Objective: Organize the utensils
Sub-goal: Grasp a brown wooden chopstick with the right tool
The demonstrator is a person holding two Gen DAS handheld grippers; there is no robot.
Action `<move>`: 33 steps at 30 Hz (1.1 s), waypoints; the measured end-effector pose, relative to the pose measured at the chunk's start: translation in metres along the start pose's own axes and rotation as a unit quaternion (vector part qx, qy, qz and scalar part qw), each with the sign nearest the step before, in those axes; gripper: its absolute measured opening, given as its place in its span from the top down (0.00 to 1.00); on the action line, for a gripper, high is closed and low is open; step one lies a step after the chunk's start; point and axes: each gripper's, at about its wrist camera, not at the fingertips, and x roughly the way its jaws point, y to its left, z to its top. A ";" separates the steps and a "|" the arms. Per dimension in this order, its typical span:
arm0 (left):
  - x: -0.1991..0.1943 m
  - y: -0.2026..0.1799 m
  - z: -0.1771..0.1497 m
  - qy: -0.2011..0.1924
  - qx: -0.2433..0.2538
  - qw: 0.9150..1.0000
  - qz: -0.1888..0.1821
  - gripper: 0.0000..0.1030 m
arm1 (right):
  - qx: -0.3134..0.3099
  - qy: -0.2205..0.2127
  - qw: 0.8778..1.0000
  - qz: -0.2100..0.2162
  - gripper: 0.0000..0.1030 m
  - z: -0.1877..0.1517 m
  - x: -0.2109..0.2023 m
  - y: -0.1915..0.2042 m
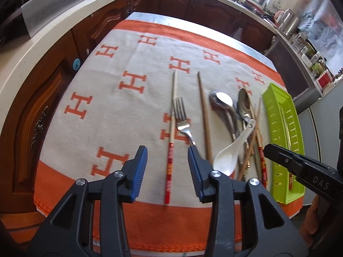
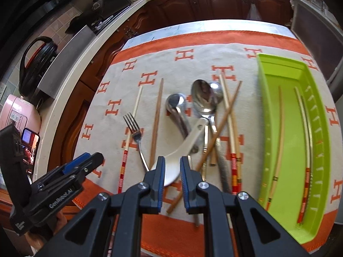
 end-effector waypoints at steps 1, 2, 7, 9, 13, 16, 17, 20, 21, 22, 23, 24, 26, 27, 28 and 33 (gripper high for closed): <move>0.005 0.003 -0.001 0.005 -0.001 1.000 0.001 0.65 | -0.002 0.006 1.000 0.005 0.86 0.003 0.006 0.004; 0.010 0.005 -0.001 0.009 -0.001 1.000 0.001 0.65 | -0.002 0.010 1.000 0.008 0.86 0.006 0.012 0.007; 0.032 0.004 -0.004 0.029 0.010 1.000 -0.001 0.65 | 0.001 0.037 0.999 0.013 0.86 0.021 0.046 0.016; 0.039 0.000 -0.005 0.033 0.019 0.999 -0.001 0.65 | -0.001 0.043 0.999 0.009 0.86 0.025 0.058 0.019; 0.051 -0.004 -0.004 0.039 0.027 0.999 0.003 0.65 | -0.005 0.057 0.998 0.003 0.86 0.032 0.078 0.023; 0.058 -0.005 -0.003 0.044 0.029 0.999 0.005 0.65 | -0.012 0.064 0.998 -0.009 0.86 0.035 0.090 0.028; 0.060 -0.005 -0.002 0.045 0.029 0.999 0.006 0.65 | -0.016 0.066 0.998 -0.011 0.86 0.035 0.094 0.029; 0.064 -0.003 -0.001 0.050 0.025 0.998 0.005 0.65 | -0.038 0.059 0.997 -0.032 0.86 0.035 0.099 0.037; 0.065 -0.003 0.000 0.049 0.024 0.999 0.005 0.65 | -0.049 0.057 0.996 -0.041 0.86 0.035 0.101 0.040; 0.065 -0.002 0.001 0.048 0.025 0.999 0.006 0.65 | -0.058 0.052 0.996 -0.050 0.86 0.034 0.101 0.043; 0.066 -0.002 0.002 0.048 0.025 0.998 0.006 0.65 | -0.065 0.048 0.995 -0.058 0.89 0.034 0.101 0.044; 0.067 -0.003 0.002 0.049 0.025 0.998 0.007 0.65 | -0.073 0.045 0.994 -0.064 0.89 0.033 0.101 0.046; 0.068 -0.004 0.004 0.048 0.027 0.998 0.010 0.65 | -0.081 0.040 0.993 -0.073 0.92 0.033 0.101 0.047; 0.069 -0.005 0.004 0.048 0.030 0.998 0.013 0.65 | -0.077 0.038 0.994 -0.071 0.92 0.033 0.101 0.046; 0.070 -0.007 0.005 0.048 0.032 0.998 0.016 0.65 | -0.068 0.037 0.995 -0.065 0.93 0.034 0.100 0.043; 0.072 -0.014 0.006 0.048 0.040 0.998 0.032 0.65 | -0.023 0.031 0.999 -0.015 0.94 0.034 0.093 0.027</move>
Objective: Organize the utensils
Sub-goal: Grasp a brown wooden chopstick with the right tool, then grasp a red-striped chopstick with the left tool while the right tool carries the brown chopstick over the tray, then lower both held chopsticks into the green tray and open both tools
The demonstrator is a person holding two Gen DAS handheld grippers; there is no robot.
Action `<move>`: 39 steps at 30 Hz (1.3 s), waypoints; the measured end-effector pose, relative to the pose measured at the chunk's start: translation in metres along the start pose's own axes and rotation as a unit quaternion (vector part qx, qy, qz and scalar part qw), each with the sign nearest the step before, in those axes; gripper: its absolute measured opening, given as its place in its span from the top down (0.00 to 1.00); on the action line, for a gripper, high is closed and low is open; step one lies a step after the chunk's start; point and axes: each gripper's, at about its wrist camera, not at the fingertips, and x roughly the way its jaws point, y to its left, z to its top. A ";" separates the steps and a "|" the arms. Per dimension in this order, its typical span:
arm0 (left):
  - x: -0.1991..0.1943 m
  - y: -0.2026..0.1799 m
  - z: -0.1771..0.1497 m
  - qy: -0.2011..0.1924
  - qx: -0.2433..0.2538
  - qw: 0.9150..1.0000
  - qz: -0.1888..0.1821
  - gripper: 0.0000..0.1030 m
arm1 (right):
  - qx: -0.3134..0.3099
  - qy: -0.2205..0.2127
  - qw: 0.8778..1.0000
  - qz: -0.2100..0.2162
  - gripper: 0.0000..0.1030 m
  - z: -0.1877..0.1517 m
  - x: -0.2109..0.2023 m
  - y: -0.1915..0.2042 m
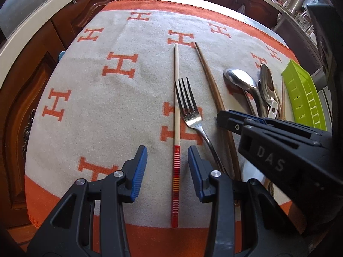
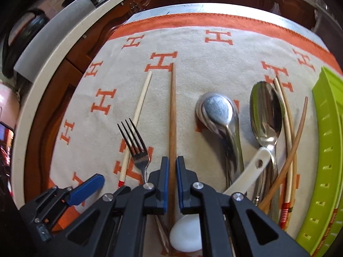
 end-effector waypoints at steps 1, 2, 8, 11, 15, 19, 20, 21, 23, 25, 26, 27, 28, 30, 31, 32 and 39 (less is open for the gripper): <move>0.000 -0.001 0.001 0.000 -0.001 1.000 0.002 0.65 | 0.009 -0.003 1.000 0.015 0.94 0.000 -0.003 -0.004; 0.001 -0.001 0.001 -0.001 -0.003 1.000 0.004 0.65 | 0.013 -0.008 1.000 0.019 0.94 -0.001 -0.005 -0.005; 0.003 0.000 0.006 -0.005 -0.013 1.000 0.017 0.79 | 0.031 -0.039 0.997 0.062 0.94 -0.002 -0.032 -0.015; 0.004 0.004 0.008 -0.005 -0.023 1.000 0.019 0.95 | 0.035 -0.051 0.995 0.074 0.94 -0.001 -0.042 -0.016; 0.002 0.011 0.007 -0.009 -0.047 0.999 0.008 0.96 | 0.039 -0.060 0.994 0.083 0.94 -0.006 -0.054 -0.020; 0.000 0.015 0.002 -0.005 -0.066 0.998 -0.002 0.97 | 0.042 -0.065 0.993 0.089 0.94 -0.012 -0.062 -0.026; -0.002 0.016 0.001 -0.004 -0.070 0.998 -0.006 0.97 | 0.042 -0.067 0.993 0.091 0.94 -0.014 -0.065 -0.028; -0.004 0.016 0.000 -0.003 -0.071 0.997 -0.009 0.97 | 0.043 -0.068 0.992 0.092 0.94 -0.015 -0.068 -0.029; -0.010 0.015 -0.003 -0.007 -0.072 0.997 -0.012 0.97 | 0.045 -0.072 0.992 0.095 0.94 -0.018 -0.073 -0.031; -0.020 0.012 -0.004 -0.015 -0.071 0.997 -0.016 0.97 | 0.047 -0.076 0.991 0.098 0.94 -0.022 -0.080 -0.034; -0.025 0.011 -0.005 -0.019 -0.070 0.997 -0.018 0.97 | 0.047 -0.079 0.991 0.099 0.94 -0.024 -0.083 -0.035; -0.031 0.009 -0.006 -0.023 -0.069 0.997 -0.021 0.97 | 0.048 -0.082 0.990 0.100 0.94 -0.026 -0.087 -0.037; -0.037 0.006 -0.006 -0.027 -0.067 0.997 -0.025 0.97 | 0.048 -0.085 0.990 0.101 0.94 -0.028 -0.091 -0.038; -0.047 0.002 -0.007 -0.033 -0.065 0.997 -0.032 0.97 | 0.050 -0.089 0.989 0.103 0.94 -0.031 -0.097 -0.041; -0.052 -0.001 -0.008 -0.036 -0.062 0.997 -0.037 0.97 | 0.051 -0.090 0.989 0.105 0.94 -0.033 -0.100 -0.043; -0.056 -0.004 -0.009 -0.038 -0.060 0.997 -0.041 0.97 | 0.053 -0.092 0.989 0.106 0.94 -0.035 -0.103 -0.044; -0.084 -0.032 -0.017 -0.048 -0.038 0.996 -0.069 0.97 | 0.071 -0.107 0.986 0.105 0.94 -0.052 -0.127 -0.064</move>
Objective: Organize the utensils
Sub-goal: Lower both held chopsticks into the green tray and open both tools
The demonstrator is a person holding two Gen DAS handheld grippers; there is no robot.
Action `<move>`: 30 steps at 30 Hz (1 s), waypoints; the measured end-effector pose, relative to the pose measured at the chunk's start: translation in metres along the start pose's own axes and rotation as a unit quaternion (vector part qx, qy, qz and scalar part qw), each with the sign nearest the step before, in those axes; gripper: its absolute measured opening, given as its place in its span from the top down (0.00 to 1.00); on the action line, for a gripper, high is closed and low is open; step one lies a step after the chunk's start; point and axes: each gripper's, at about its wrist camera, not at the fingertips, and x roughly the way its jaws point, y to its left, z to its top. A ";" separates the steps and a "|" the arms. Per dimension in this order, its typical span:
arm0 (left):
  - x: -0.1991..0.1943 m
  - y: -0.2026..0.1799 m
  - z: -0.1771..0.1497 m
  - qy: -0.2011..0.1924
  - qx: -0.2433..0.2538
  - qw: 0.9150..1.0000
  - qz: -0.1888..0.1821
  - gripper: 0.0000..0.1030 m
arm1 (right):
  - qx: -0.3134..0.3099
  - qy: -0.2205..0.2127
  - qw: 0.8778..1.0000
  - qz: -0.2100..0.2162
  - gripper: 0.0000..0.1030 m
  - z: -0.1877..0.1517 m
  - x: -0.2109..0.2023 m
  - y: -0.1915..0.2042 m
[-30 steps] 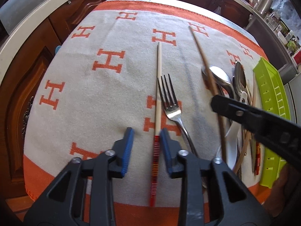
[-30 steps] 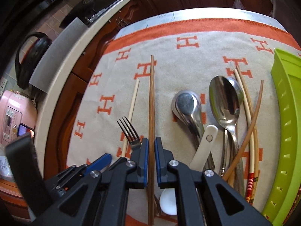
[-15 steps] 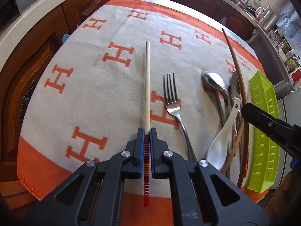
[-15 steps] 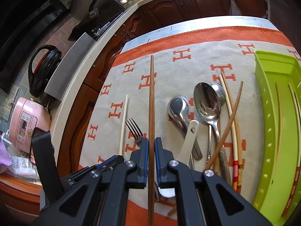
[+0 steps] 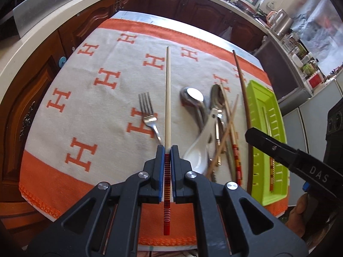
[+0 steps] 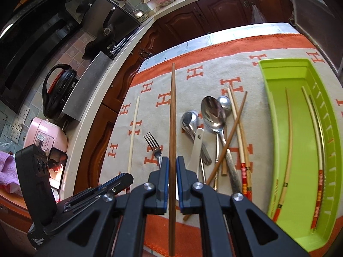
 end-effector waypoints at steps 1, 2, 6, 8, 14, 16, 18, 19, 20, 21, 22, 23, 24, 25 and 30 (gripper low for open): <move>-0.003 -0.005 -0.001 0.000 0.004 1.000 -0.004 0.97 | 0.002 -0.004 1.000 -0.003 0.94 -0.001 -0.005 -0.003; -0.005 -0.011 -0.003 0.001 0.007 1.000 -0.009 0.97 | 0.005 -0.007 1.000 -0.004 0.94 -0.002 -0.011 -0.006; -0.011 -0.039 -0.005 0.008 0.023 0.999 -0.034 0.97 | 0.018 -0.023 0.999 -0.016 0.94 -0.002 -0.034 -0.021; -0.011 -0.055 -0.004 0.013 0.035 0.998 -0.048 0.97 | 0.027 -0.031 0.999 -0.024 0.94 -0.002 -0.046 -0.031; -0.005 -0.116 0.003 0.029 0.072 0.993 -0.086 0.97 | 0.044 -0.057 0.995 -0.066 0.94 0.009 -0.077 -0.066; 0.000 -0.138 0.005 0.035 0.083 0.991 -0.097 0.97 | 0.046 -0.061 0.994 -0.081 0.94 0.013 -0.083 -0.075; 0.007 -0.157 0.008 0.042 0.092 0.989 -0.106 0.97 | 0.048 -0.061 0.992 -0.102 0.94 0.017 -0.087 -0.086; 0.011 -0.166 0.009 0.047 0.094 0.988 -0.110 0.97 | 0.051 -0.060 0.991 -0.110 0.94 0.018 -0.088 -0.093; 0.015 -0.174 0.009 0.051 0.096 0.987 -0.114 0.97 | 0.054 -0.058 0.990 -0.116 0.94 0.018 -0.089 -0.099; 0.020 -0.183 0.010 0.055 0.100 0.987 -0.117 0.97 | 0.056 -0.054 0.989 -0.122 0.94 0.019 -0.088 -0.104; 0.025 -0.190 0.010 0.057 0.102 0.986 -0.116 0.97 | 0.058 -0.050 0.989 -0.128 0.94 0.019 -0.087 -0.110; 0.031 -0.196 0.011 0.062 0.103 0.986 -0.116 0.97 | 0.061 -0.044 0.988 -0.133 0.94 0.020 -0.085 -0.115; 0.039 -0.203 0.011 0.067 0.104 0.986 -0.115 0.97 | 0.064 -0.039 0.988 -0.137 0.94 0.020 -0.083 -0.121; 0.047 -0.205 0.011 0.072 0.104 0.986 -0.111 0.97 | 0.065 -0.031 0.987 -0.140 0.94 0.019 -0.080 -0.126; 0.085 -0.221 0.006 0.100 0.111 0.984 -0.100 0.97 | 0.065 0.006 0.986 -0.156 0.93 0.014 -0.061 -0.141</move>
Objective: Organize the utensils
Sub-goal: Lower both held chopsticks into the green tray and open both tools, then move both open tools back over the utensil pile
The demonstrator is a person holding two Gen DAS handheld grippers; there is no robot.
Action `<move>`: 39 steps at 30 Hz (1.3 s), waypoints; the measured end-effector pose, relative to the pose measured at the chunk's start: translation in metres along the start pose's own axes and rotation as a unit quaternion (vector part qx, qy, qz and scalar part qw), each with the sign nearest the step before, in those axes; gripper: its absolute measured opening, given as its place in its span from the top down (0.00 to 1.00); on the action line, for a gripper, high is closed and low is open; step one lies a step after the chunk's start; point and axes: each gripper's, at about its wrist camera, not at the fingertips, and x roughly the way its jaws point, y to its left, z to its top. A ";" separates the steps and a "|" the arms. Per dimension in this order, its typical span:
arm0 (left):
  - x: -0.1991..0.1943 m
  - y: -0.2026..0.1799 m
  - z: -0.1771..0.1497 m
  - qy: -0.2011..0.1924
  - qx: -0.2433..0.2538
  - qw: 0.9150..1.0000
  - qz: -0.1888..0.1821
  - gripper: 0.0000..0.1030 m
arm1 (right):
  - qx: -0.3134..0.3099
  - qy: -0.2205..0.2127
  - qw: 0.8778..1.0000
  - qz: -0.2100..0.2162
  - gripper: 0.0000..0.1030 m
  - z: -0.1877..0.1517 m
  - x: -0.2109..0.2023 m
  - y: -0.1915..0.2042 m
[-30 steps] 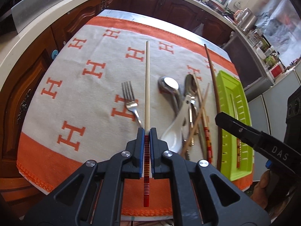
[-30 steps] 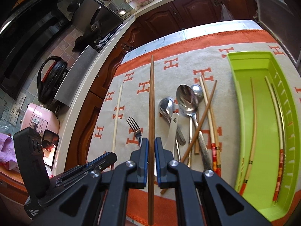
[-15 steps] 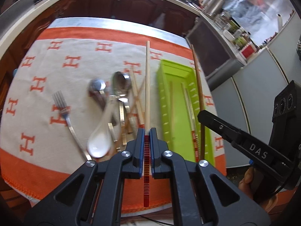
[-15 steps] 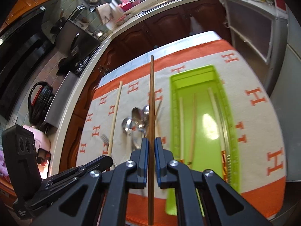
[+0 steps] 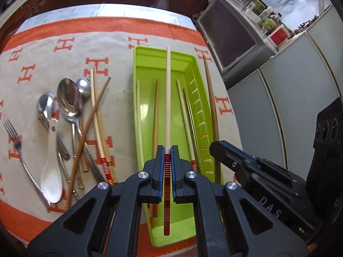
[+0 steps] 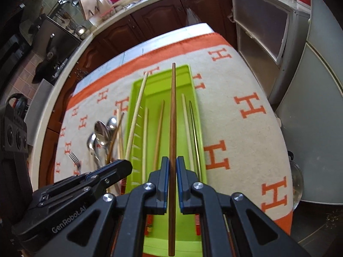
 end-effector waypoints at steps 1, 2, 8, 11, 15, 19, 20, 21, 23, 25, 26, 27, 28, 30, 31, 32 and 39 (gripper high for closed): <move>0.007 0.000 0.000 0.005 0.002 1.000 0.002 0.97 | 0.000 0.006 1.000 -0.005 0.93 -0.001 0.003 -0.001; 0.013 -0.001 -0.001 0.011 0.004 1.000 0.005 0.97 | 0.001 0.010 1.000 -0.006 0.93 -0.001 0.005 -0.001; 0.021 -0.005 -0.012 0.013 0.033 0.999 0.021 0.96 | 0.014 0.008 1.000 -0.006 0.93 -0.004 0.005 -0.002; 0.008 -0.004 -0.019 0.000 0.046 0.998 0.030 0.93 | 0.021 0.002 1.000 -0.004 0.93 -0.005 0.002 0.000; -0.015 0.004 -0.025 -0.019 0.051 0.997 0.052 0.78 | 0.018 -0.006 1.000 -0.010 0.93 -0.008 -0.002 0.005; -0.035 0.022 -0.032 -0.034 0.041 0.996 0.070 0.73 | 0.015 -0.008 1.000 -0.013 0.93 -0.014 -0.003 0.013; -0.039 0.027 -0.035 -0.036 0.038 0.996 0.073 0.73 | 0.014 -0.008 1.000 -0.013 0.93 -0.015 -0.004 0.015; -0.043 0.033 -0.037 -0.038 0.035 0.996 0.077 0.73 | 0.011 -0.007 1.000 -0.014 0.93 -0.017 -0.004 0.018; -0.051 0.042 -0.042 -0.044 0.032 0.995 0.087 0.73 | 0.007 -0.007 1.000 -0.013 0.93 -0.019 -0.004 0.023; -0.057 0.050 -0.046 -0.051 0.030 0.993 0.098 0.73 | 0.000 -0.005 1.000 -0.014 0.93 -0.022 -0.003 0.029; -0.059 0.054 -0.048 -0.054 0.029 0.993 0.103 0.73 | -0.002 -0.004 1.000 -0.014 0.93 -0.024 -0.003 0.032; -0.062 0.058 -0.050 -0.056 0.027 0.992 0.107 0.73 | -0.005 -0.004 1.000 -0.014 0.93 -0.026 -0.003 0.036; -0.064 0.061 -0.052 -0.058 0.024 0.992 0.110 0.73 | -0.009 -0.003 1.000 -0.014 0.93 -0.027 -0.004 0.040; -0.068 0.070 -0.056 -0.060 0.020 0.992 0.113 0.72 | -0.017 -0.002 1.000 -0.014 0.93 -0.030 -0.003 0.047; -0.070 0.074 -0.058 -0.060 0.017 0.991 0.114 0.72 | -0.022 -0.002 1.000 -0.015 0.93 -0.032 -0.003 0.052; -0.073 0.079 -0.061 -0.061 0.014 0.991 0.115 0.72 | -0.027 -0.001 1.000 -0.014 0.93 -0.033 -0.003 0.056; -0.092 0.127 -0.084 -0.068 -0.021 0.990 0.125 0.72 | -0.064 0.008 0.998 -0.001 0.93 -0.045 0.001 0.092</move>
